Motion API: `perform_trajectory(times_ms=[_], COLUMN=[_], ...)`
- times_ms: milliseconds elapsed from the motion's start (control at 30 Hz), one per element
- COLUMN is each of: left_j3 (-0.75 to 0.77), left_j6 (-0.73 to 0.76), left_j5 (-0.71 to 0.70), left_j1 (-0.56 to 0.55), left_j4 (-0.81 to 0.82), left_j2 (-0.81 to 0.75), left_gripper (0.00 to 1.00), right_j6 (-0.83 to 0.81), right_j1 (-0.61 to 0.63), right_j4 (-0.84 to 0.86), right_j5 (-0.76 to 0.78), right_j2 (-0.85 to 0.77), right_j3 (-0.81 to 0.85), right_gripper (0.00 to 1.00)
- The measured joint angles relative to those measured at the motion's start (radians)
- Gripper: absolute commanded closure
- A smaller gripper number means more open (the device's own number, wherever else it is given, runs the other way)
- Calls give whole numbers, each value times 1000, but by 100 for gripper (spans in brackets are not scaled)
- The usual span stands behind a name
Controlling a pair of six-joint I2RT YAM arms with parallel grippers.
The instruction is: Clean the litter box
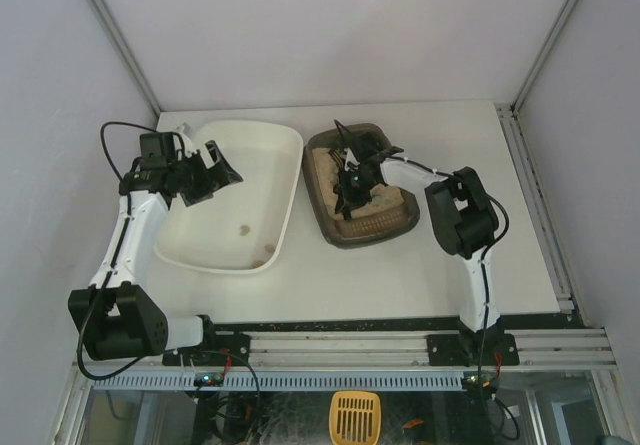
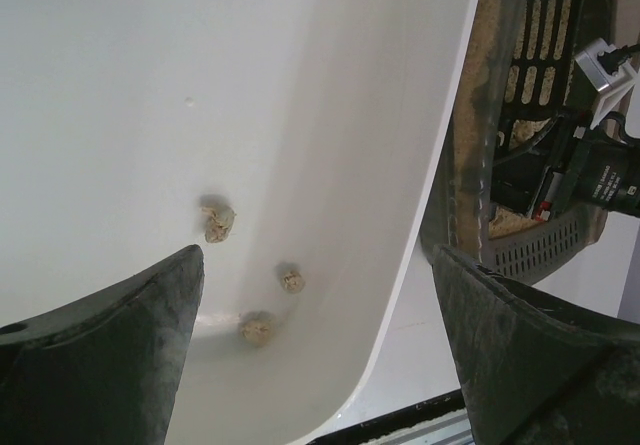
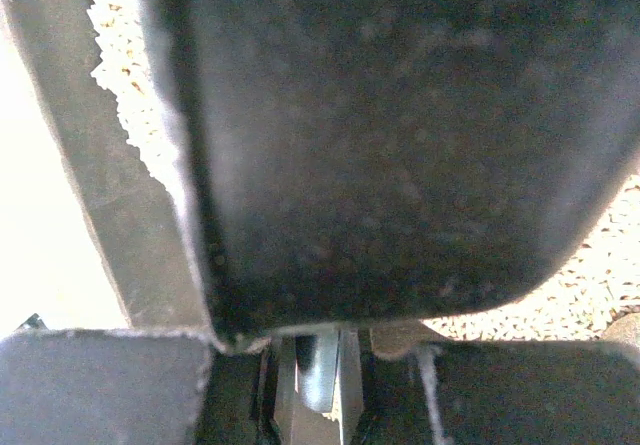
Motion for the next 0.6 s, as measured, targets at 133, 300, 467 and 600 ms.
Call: perform_trajectory(times_ms=[133,300,467,600], left_j3=[0,0,0,0], left_j6=[19,36,53,62], left_j5=[0,17,43,53], left_j1=[0,0,0,0], left_j4=[-13,-28,-39,-46], left_j2=[0,0,-1,-5], left_gripper=[1,2,2,2], right_j6=[-40,-85,-105,-102], right_j1=[15,-1,-60,-107], right_j4=[-38,-66,-33,27], right_j5=[35,-10,-190,-356], right_j2=[8,33,55,63], right_j3=[27,62,51,0], right_gripper=[100,100,100,100])
